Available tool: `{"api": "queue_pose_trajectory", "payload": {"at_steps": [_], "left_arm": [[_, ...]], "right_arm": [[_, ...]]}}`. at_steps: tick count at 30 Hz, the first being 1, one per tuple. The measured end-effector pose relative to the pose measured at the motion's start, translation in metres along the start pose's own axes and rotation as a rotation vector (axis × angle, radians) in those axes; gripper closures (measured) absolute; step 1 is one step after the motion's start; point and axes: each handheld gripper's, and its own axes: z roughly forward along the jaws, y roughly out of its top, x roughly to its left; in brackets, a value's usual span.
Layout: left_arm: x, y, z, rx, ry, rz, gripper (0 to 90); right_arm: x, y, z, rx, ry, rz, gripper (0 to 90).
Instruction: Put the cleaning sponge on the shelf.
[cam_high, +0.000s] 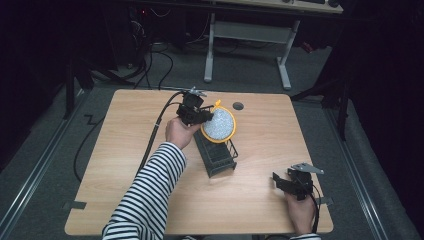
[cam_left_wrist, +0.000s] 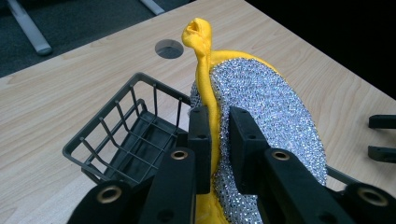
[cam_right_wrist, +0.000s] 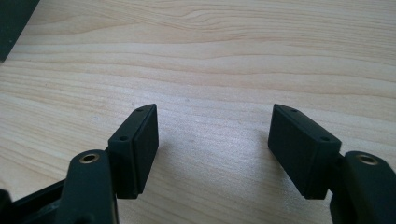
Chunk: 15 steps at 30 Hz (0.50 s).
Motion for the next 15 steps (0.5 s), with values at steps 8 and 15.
{"api": "queue_pose_trajectory", "payload": {"at_steps": [8, 15], "left_arm": [[0.007, -0.002, 0.006, 0.018, -0.005, -0.014, 78.7], [0.009, -0.007, 0.015, 0.055, 0.018, 0.001, 79.7]], "right_arm": [[0.000, 0.000, 0.000, 0.001, -0.004, 0.003, 33.2], [0.000, 0.000, 0.000, 0.000, -0.004, 0.000, 33.1]]}}
